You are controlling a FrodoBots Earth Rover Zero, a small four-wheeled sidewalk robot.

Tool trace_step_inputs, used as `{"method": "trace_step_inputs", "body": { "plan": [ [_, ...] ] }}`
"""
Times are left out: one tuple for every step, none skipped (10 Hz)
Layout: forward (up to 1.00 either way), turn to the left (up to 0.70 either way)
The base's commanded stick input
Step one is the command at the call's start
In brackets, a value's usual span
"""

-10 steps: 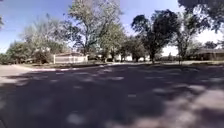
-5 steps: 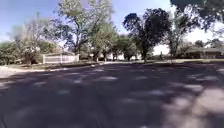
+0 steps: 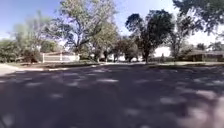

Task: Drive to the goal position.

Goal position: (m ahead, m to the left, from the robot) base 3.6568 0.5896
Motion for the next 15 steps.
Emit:
{"method": "trace_step_inputs", "body": {
  "plan": [
    [0.70, 0.00],
    [0.70, 0.00],
    [0.70, 0.00],
    [0.70, 0.00],
    [0.70, 0.00],
    [0.70, 0.00],
    [0.70, 0.00],
    [0.70, 0.00],
    [0.70, 0.00],
    [0.70, 0.00],
    [0.70, 0.00],
    [0.70, 0.00],
    [0.70, 0.00],
    [0.70, 0.00],
    [0.70, 0.00]
  ]
}}
